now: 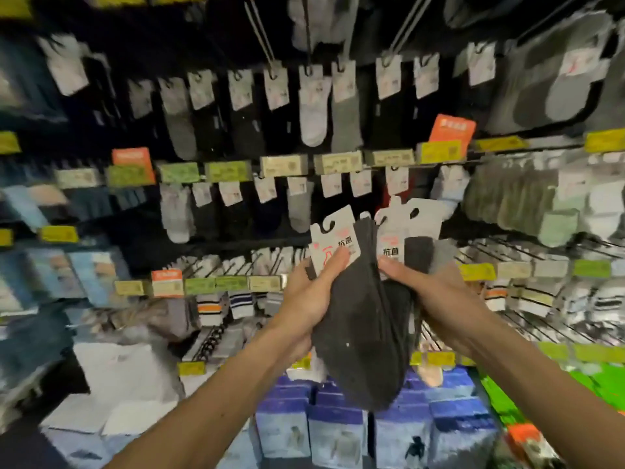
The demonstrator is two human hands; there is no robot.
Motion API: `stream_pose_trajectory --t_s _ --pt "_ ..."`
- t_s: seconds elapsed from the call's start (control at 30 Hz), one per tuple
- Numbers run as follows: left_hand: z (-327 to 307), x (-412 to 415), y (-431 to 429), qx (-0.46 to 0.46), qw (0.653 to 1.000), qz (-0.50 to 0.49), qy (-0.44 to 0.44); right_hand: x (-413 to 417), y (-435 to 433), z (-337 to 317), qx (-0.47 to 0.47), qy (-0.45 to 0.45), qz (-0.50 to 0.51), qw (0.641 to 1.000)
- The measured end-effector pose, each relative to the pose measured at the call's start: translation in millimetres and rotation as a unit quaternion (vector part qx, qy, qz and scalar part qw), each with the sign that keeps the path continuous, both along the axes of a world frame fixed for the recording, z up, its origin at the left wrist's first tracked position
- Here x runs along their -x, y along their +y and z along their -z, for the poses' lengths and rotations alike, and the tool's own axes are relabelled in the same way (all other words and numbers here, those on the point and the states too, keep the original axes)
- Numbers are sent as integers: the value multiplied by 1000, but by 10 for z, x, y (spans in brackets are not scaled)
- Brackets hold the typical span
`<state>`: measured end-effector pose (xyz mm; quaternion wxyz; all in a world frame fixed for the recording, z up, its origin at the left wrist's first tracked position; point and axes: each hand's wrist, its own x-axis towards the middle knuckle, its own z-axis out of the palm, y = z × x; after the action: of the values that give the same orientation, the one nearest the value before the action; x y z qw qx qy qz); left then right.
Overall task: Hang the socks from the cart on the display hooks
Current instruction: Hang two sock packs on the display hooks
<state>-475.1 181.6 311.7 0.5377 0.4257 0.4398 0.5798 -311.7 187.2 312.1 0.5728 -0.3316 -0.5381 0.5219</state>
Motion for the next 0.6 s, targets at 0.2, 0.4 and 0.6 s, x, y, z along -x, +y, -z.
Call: stream_pose_trajectory --t_s 0.2,0.4,0.6 --pt "-413 986 335 -11 999 33 13 809 412 -431 -21 -44 15 999" --pt "-884 1778 570 -69 995 27 67 1465 750 -829 -56 -64 5 996" --pt "-1219 2401 825 -121 987 -55 87 1912 1115 -1106 -96 -52 14 994"
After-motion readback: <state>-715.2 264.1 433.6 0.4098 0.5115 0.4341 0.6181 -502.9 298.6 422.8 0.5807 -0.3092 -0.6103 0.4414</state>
